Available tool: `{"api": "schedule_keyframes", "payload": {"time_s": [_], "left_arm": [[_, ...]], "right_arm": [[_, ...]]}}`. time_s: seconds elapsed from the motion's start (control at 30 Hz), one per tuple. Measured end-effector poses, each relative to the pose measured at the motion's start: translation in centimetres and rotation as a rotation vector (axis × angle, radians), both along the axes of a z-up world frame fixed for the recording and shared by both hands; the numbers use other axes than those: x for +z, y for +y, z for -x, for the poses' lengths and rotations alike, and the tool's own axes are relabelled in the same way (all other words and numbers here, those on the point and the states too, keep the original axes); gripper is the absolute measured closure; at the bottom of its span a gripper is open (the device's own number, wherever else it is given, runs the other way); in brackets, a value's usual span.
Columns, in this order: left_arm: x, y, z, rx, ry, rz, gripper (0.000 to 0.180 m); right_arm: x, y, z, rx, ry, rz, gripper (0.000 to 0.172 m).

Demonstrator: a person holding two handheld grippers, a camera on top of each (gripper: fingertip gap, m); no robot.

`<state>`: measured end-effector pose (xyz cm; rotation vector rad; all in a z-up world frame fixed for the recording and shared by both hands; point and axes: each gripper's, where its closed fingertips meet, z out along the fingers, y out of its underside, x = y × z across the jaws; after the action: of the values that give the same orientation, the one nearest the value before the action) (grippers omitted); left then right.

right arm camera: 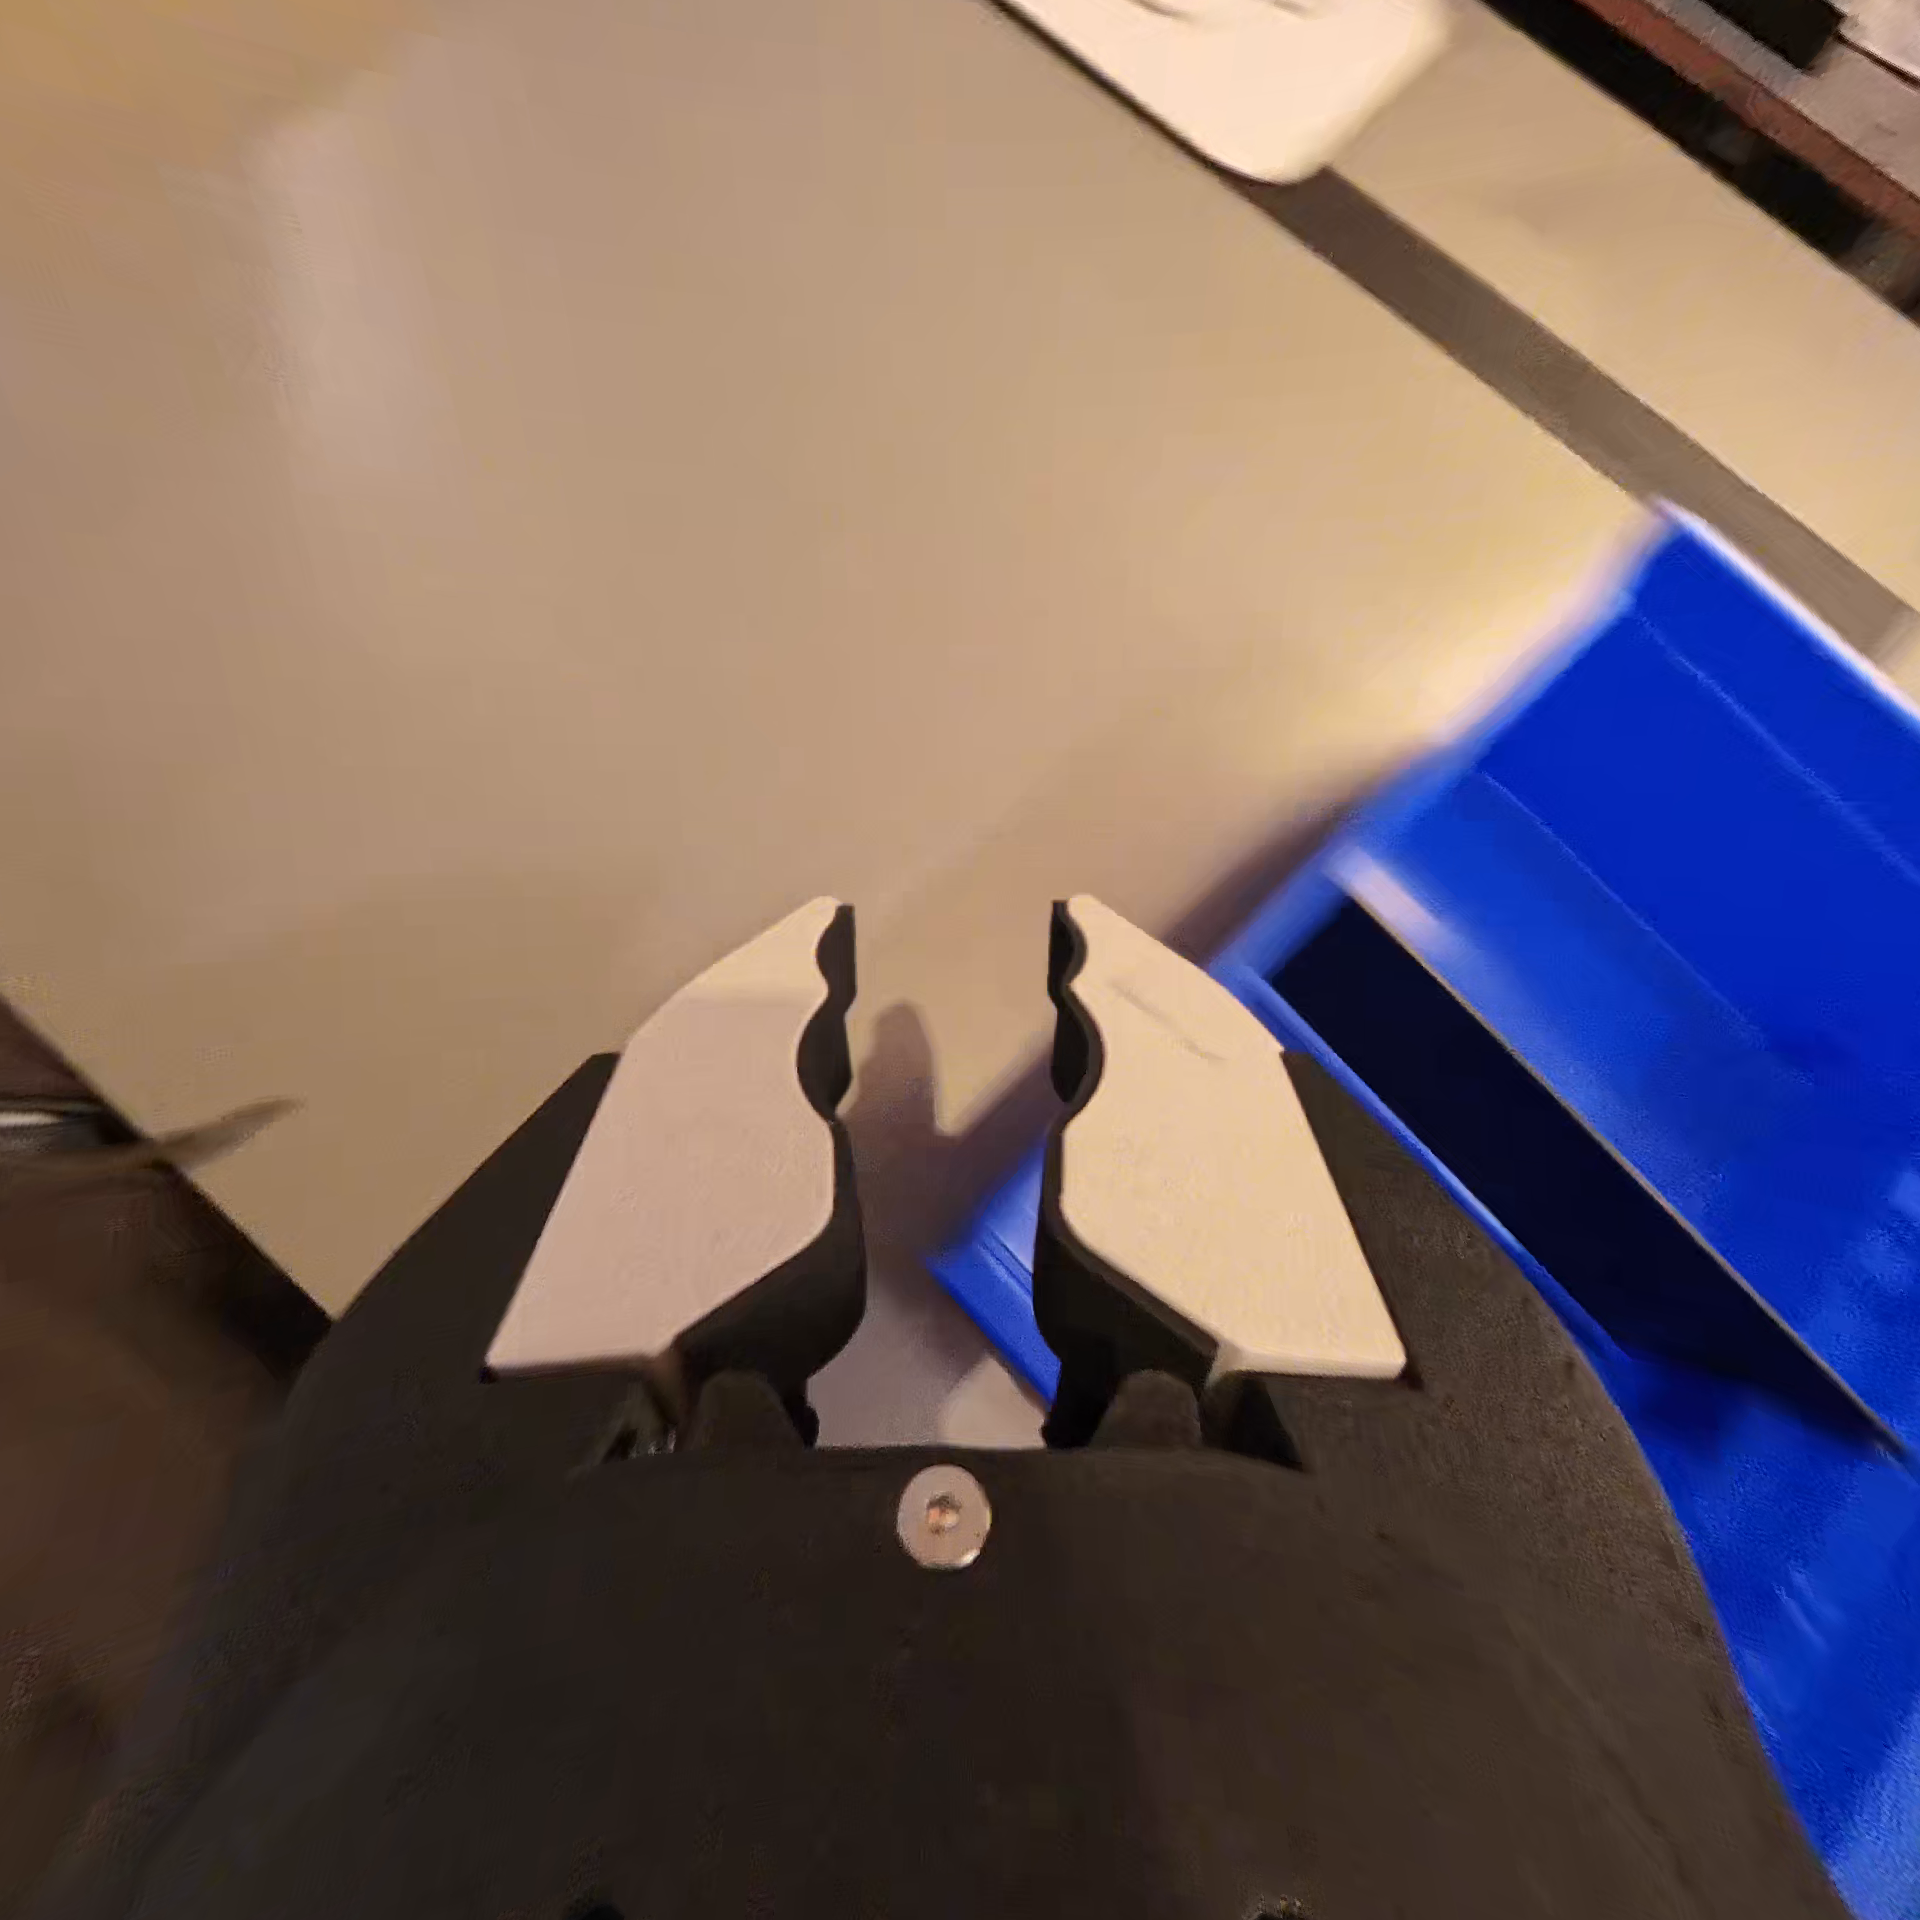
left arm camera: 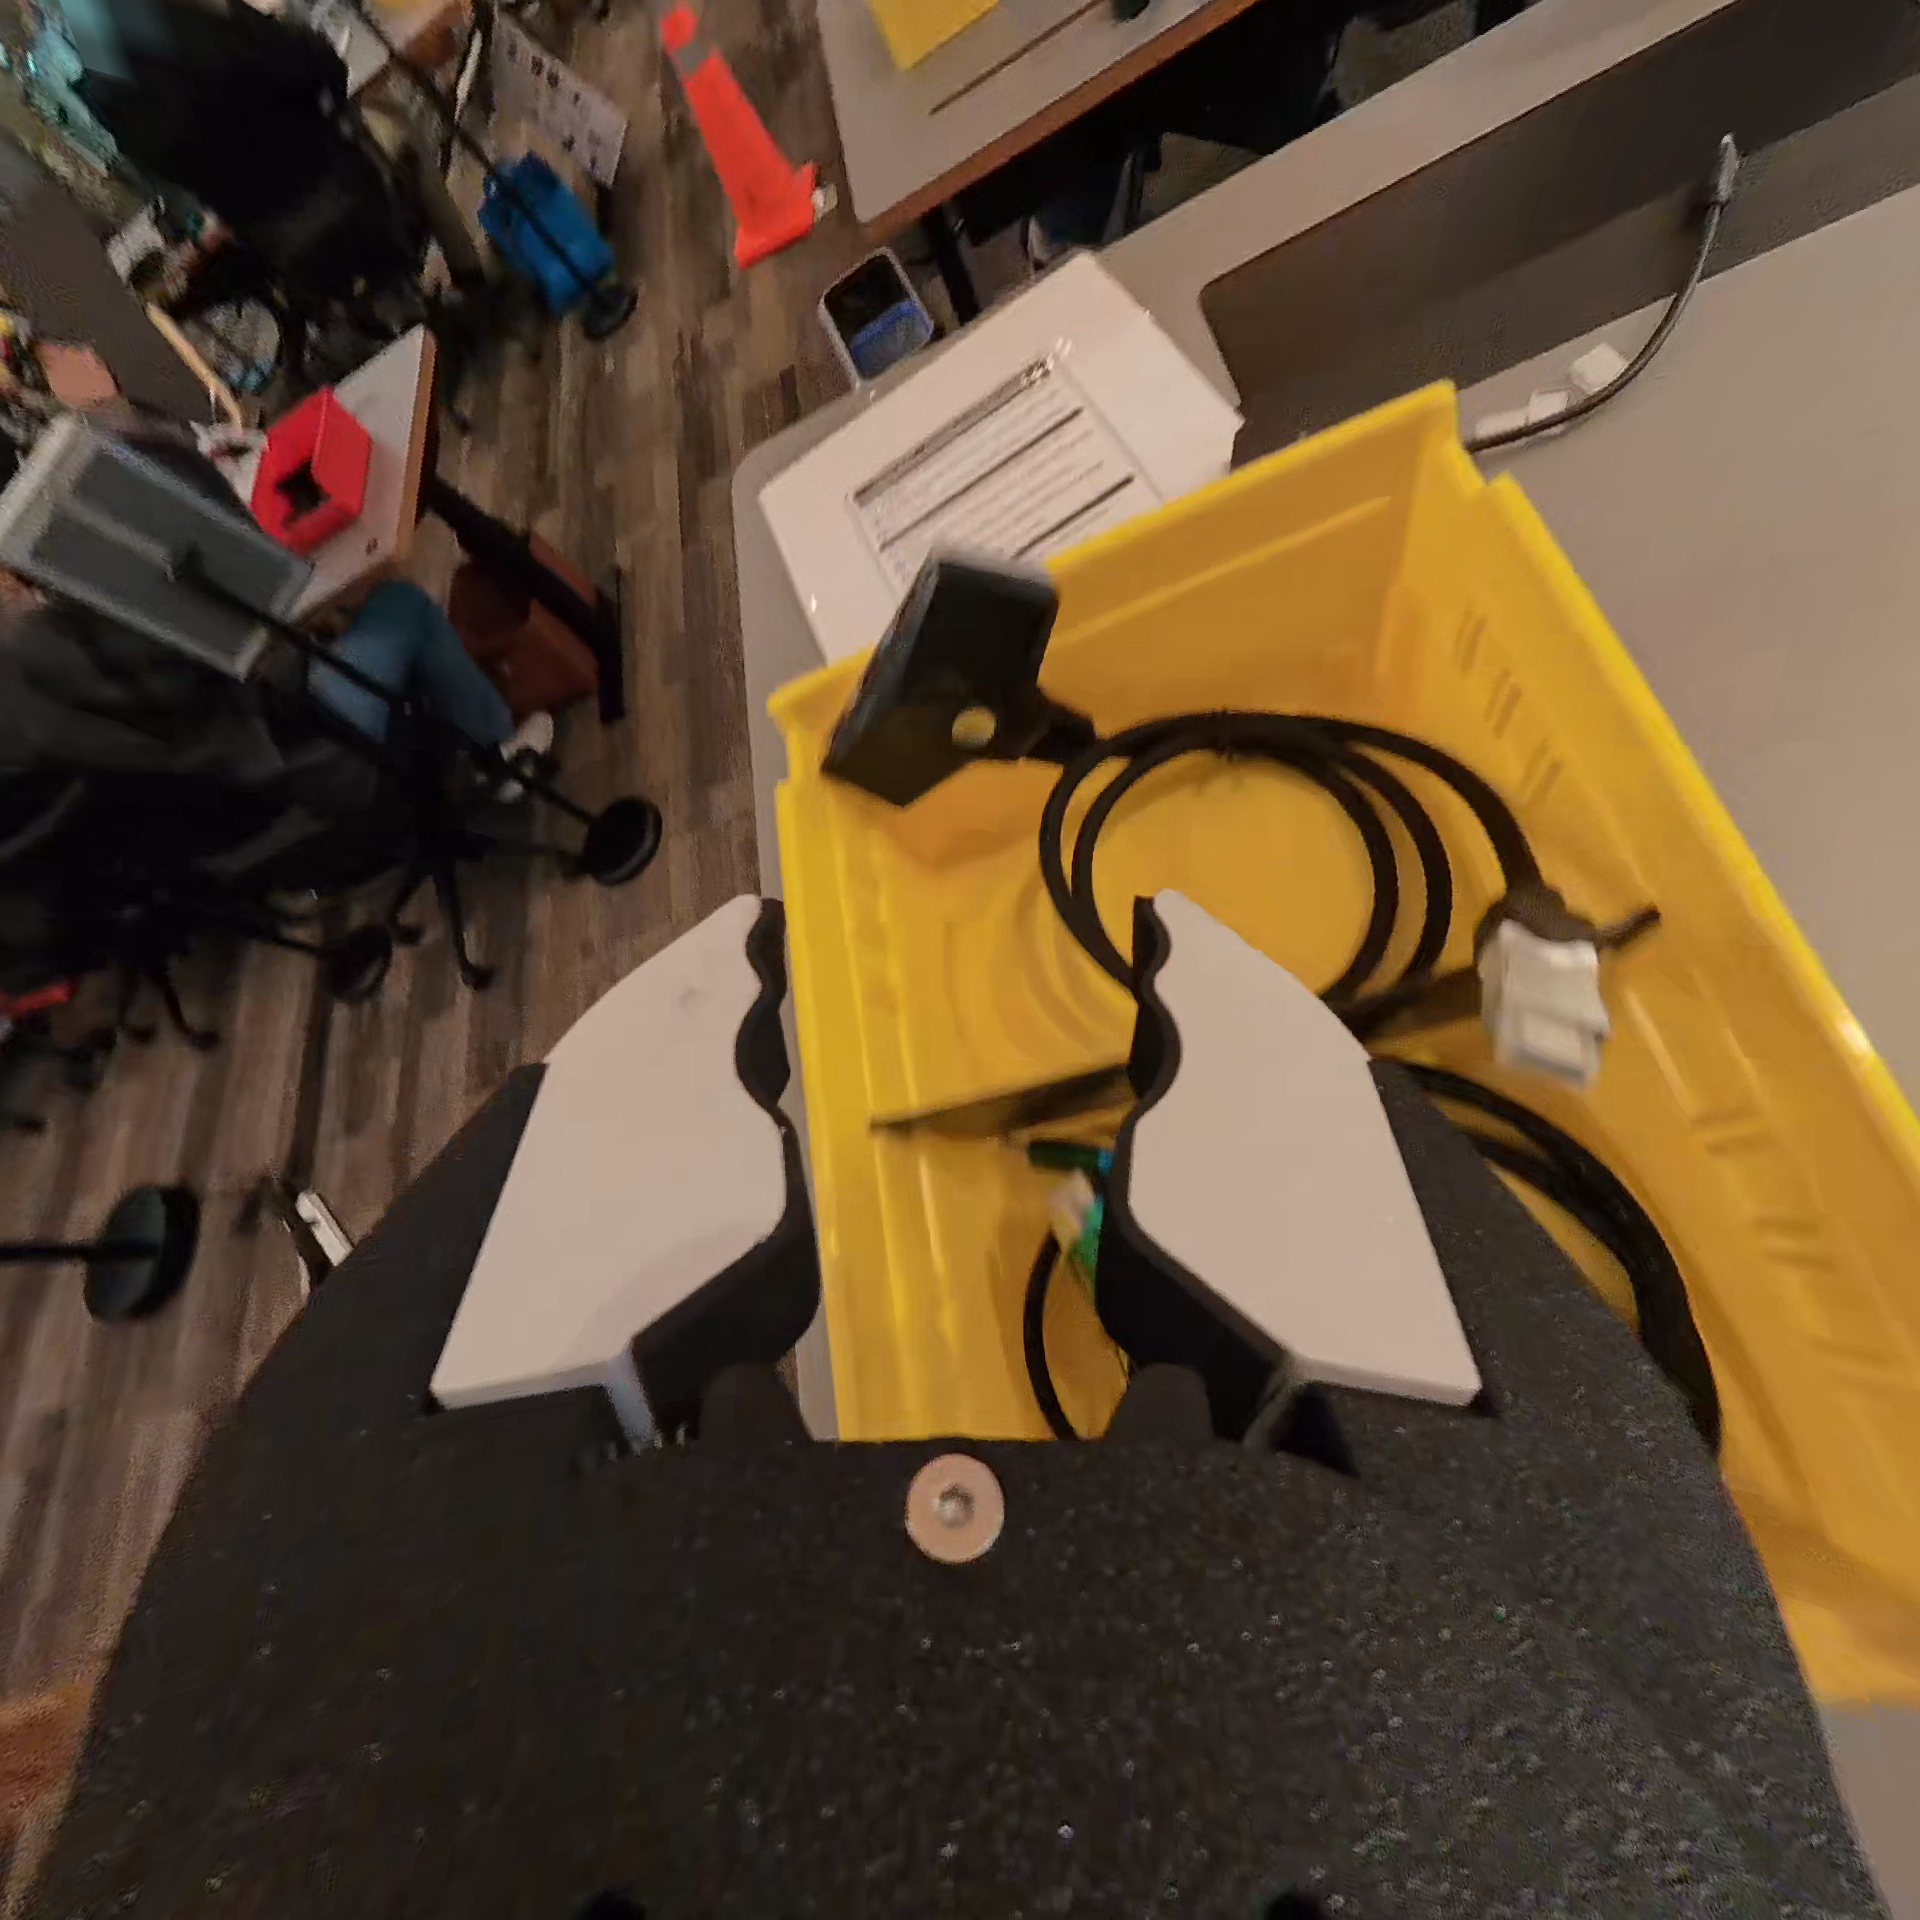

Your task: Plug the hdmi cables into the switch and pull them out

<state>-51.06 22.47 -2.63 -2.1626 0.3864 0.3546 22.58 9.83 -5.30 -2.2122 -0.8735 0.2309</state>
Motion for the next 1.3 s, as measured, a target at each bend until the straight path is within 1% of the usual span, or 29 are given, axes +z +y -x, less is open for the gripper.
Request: {"api": "schedule_keyframes", "payload": {"time_s": [0.07, 0.13, 0.2, 0.23, 0.37, 0.43, 0.5, 0.53, 0.6, 0.67, 0.73, 0.83, 0.9, 1.0, 1.07, 1.17, 1.23, 1.3], "left_arm": [[-0.5, 3.4, -1.2, -0.043, 0.052, 0.002, 0.114], [-1.7, 6.3, -1.7, -0.058, 0.093, 0.031, 0.112], [-2.9, 8.6, -1.5, -0.042, 0.130, 0.067, 0.111], [-3.5, 9.5, -1.2, -0.030, 0.150, 0.082, 0.111], [-6.2, 11.9, -0.6, -0.018, 0.171, 0.159, 0.110], [-7.3, 12.3, 0.4, 0.020, 0.226, 0.203, 0.111], [-8.0, 12.3, 1.4, 0.070, 0.292, 0.229, 0.122], [-8.0, 12.3, 1.5, 0.071, 0.315, 0.214, 0.125], [-7.8, 12.2, 1.4, 0.080, 0.309, 0.195, 0.125], [-7.1, 11.9, 1.6, 0.109, 0.294, 0.167, 0.126], [-5.4, 11.4, 1.8, 0.133, 0.292, 0.116, 0.126], [-1.1, 10.0, 2.1, 0.169, 0.324, 0.034, 0.126], [2.8, 8.9, 1.7, 0.178, 0.311, -0.048, 0.126], [9.7, 6.9, 0.0, 0.163, 0.300, -0.178, 0.126], [14.1, 5.5, -2.1, 0.145, 0.308, -0.256, 0.126], [20.3, 3.4, -7.0, 0.068, 0.268, -0.373, 0.126], [23.2, 2.2, -10.9, -0.002, 0.243, -0.412, 0.126], [24.9, 1.2, -15.0, -0.088, 0.204, -0.426, 0.126]], "right_arm": [[-2.1, -0.4, 6.4, 0.123, 0.025, 0.013, 0.136], [-5.6, -0.4, 10.6, 0.188, -0.033, 0.010, 0.136], [-8.8, 0.1, 12.9, 0.200, -0.100, -0.024, 0.135], [-10.1, 0.3, 13.6, 0.192, -0.103, -0.030, 0.135], [-13.6, -0.1, 14.9, 0.137, 0.000, 0.026, 0.135], [-13.7, 0.1, 14.6, 0.106, 0.018, 0.006, 0.136], [-13.7, 0.2, 14.3, 0.103, 0.013, 0.003, 0.135], [-13.7, 0.3, 14.2, 0.099, 0.022, 0.014, 0.135], [-13.8, 0.4, 14.2, 0.091, 0.040, 0.040, 0.134], [-13.8, 0.4, 14.1, 0.082, 0.054, 0.058, 0.132], [-13.9, 0.5, 14.0, 0.077, 0.062, 0.068, 0.131], [-13.9, 0.5, 14.0, 0.074, 0.070, 0.078, 0.131], [-13.9, 0.6, 14.0, 0.071, 0.072, 0.080, 0.132], [-13.9, 0.8, 14.1, 0.073, 0.072, 0.081, 0.132], [-13.9, 0.9, 14.2, 0.074, 0.073, 0.082, 0.132], [-13.9, 1.1, 14.3, 0.076, 0.073, 0.082, 0.132], [-13.9, 1.1, 14.4, 0.076, 0.073, 0.082, 0.132], [-13.9, 1.1, 14.4, 0.076, 0.072, 0.081, 0.132]]}}
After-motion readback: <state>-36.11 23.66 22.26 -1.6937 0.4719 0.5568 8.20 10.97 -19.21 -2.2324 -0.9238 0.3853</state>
